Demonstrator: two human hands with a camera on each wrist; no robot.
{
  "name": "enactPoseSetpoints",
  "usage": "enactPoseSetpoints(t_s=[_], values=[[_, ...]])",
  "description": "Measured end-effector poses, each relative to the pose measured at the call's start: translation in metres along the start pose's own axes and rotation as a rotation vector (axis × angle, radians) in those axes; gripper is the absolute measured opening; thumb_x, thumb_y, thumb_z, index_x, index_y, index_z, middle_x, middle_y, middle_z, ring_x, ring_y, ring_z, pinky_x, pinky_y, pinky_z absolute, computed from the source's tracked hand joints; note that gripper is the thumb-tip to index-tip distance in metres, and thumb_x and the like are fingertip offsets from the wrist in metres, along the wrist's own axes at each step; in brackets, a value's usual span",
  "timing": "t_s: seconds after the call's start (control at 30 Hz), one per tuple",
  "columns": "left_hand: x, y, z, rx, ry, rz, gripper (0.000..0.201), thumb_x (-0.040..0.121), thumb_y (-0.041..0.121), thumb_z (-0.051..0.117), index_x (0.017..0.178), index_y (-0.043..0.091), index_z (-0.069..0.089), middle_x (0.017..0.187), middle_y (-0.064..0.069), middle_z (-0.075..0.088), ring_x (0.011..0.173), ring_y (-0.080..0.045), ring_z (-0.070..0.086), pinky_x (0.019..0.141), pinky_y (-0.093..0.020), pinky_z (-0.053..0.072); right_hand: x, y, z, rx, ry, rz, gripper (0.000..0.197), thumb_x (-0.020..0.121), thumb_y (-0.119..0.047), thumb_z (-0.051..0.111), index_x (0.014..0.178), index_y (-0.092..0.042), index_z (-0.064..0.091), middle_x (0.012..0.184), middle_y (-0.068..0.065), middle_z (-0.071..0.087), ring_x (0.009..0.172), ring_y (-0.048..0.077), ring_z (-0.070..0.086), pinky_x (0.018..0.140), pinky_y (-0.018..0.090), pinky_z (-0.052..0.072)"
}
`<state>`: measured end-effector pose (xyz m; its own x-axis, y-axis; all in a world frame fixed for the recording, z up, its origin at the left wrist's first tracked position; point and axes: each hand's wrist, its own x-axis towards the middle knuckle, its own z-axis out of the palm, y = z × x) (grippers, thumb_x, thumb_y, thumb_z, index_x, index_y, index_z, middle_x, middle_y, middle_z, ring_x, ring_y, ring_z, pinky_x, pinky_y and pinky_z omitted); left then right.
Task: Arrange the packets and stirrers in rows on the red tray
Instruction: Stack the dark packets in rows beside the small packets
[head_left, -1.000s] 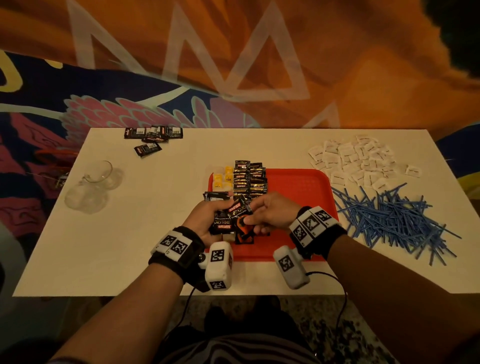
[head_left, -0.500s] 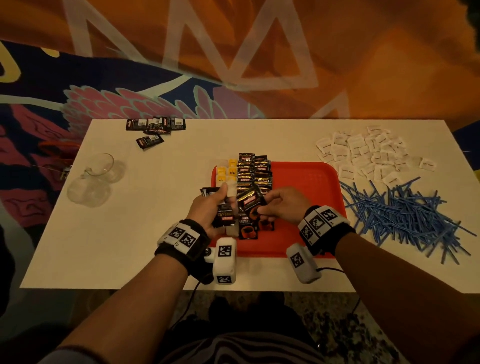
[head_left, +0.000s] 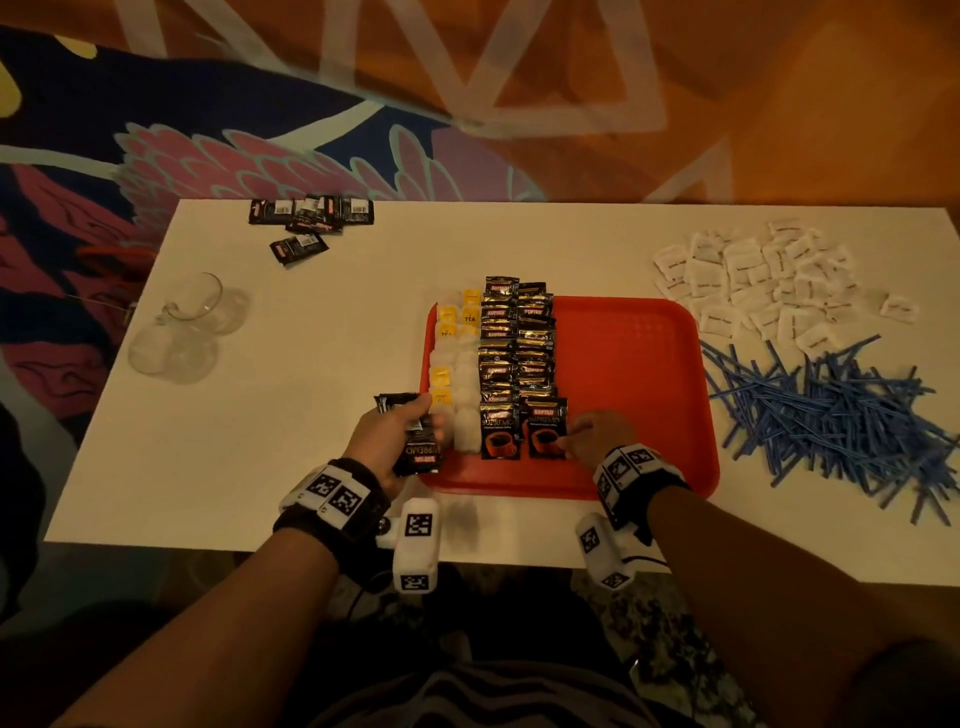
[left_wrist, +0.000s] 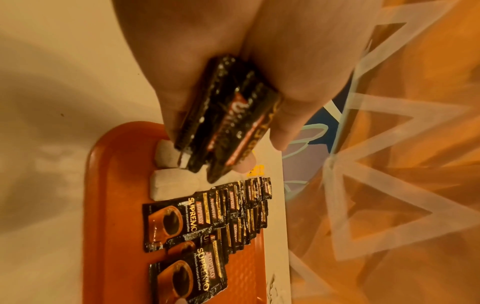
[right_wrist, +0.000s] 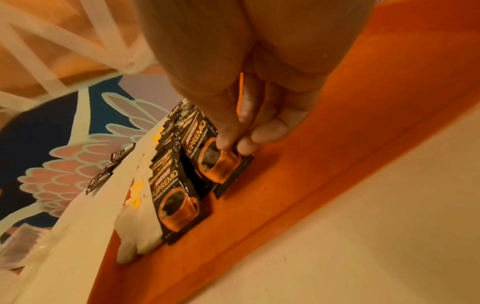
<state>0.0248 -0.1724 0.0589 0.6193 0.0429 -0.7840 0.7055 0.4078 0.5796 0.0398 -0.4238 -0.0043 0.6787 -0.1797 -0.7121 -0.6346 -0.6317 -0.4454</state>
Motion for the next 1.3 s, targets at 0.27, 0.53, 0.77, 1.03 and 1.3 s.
enactPoseSetpoints(t_s=[0.27, 0.53, 0.77, 1.03, 1.3], values=[[-0.001, -0.003, -0.009, 0.076, 0.031, 0.022, 0.010, 0.096, 0.020, 0.063, 0.092, 0.010, 0.063, 0.076, -0.008, 0.066, 0.059, -0.019, 0.061, 0.057, -0.032, 0.051, 0.009, -0.002, 0.012, 0.068, 0.010, 0.033, 0.019, 0.081, -0.017, 0.078, 0.076, -0.021, 0.060, 0.088, -0.001, 0.068, 0.081, 0.011, 0.062, 0.052, 0.017, 0.041], [0.001, -0.003, -0.012, 0.086, -0.014, -0.007, 0.011, 0.096, 0.020, 0.062, 0.097, 0.009, 0.062, 0.077, -0.008, 0.066, 0.057, -0.017, 0.062, 0.051, -0.029, 0.053, 0.010, 0.001, 0.018, 0.108, 0.038, 0.019, 0.015, 0.080, -0.018, 0.079, 0.086, -0.018, 0.064, 0.088, -0.003, 0.067, 0.069, 0.004, 0.057, 0.046, 0.013, 0.038], [-0.002, -0.001, -0.002, 0.008, -0.096, -0.047, 0.027, 0.090, 0.001, 0.042, 0.109, 0.009, 0.058, 0.083, -0.012, 0.068, 0.062, -0.023, 0.064, 0.054, -0.028, 0.052, 0.002, 0.004, 0.006, 0.087, 0.034, 0.004, 0.018, 0.080, -0.026, 0.078, 0.087, -0.023, 0.061, 0.094, -0.003, 0.067, 0.084, 0.010, 0.062, 0.053, 0.018, 0.041], [-0.014, 0.006, 0.018, 0.100, -0.182, 0.036, 0.041, 0.076, 0.001, 0.072, 0.116, 0.003, 0.066, 0.106, -0.023, 0.072, 0.093, -0.037, 0.072, 0.073, -0.044, 0.060, -0.046, -0.043, -0.012, 0.248, -0.152, -0.298, 0.028, 0.080, -0.041, 0.075, 0.097, -0.020, 0.066, 0.092, -0.001, 0.073, 0.084, 0.014, 0.070, 0.079, 0.036, 0.060], [-0.029, 0.022, 0.030, 0.125, -0.217, 0.084, 0.061, 0.068, 0.046, 0.078, 0.109, 0.002, 0.064, 0.087, -0.018, 0.071, 0.069, -0.029, 0.069, 0.061, -0.036, 0.055, -0.094, -0.091, -0.022, 0.330, -0.124, -0.413, 0.027, 0.076, -0.016, 0.081, 0.099, -0.016, 0.067, 0.097, 0.000, 0.069, 0.090, 0.016, 0.066, 0.080, 0.032, 0.055]])
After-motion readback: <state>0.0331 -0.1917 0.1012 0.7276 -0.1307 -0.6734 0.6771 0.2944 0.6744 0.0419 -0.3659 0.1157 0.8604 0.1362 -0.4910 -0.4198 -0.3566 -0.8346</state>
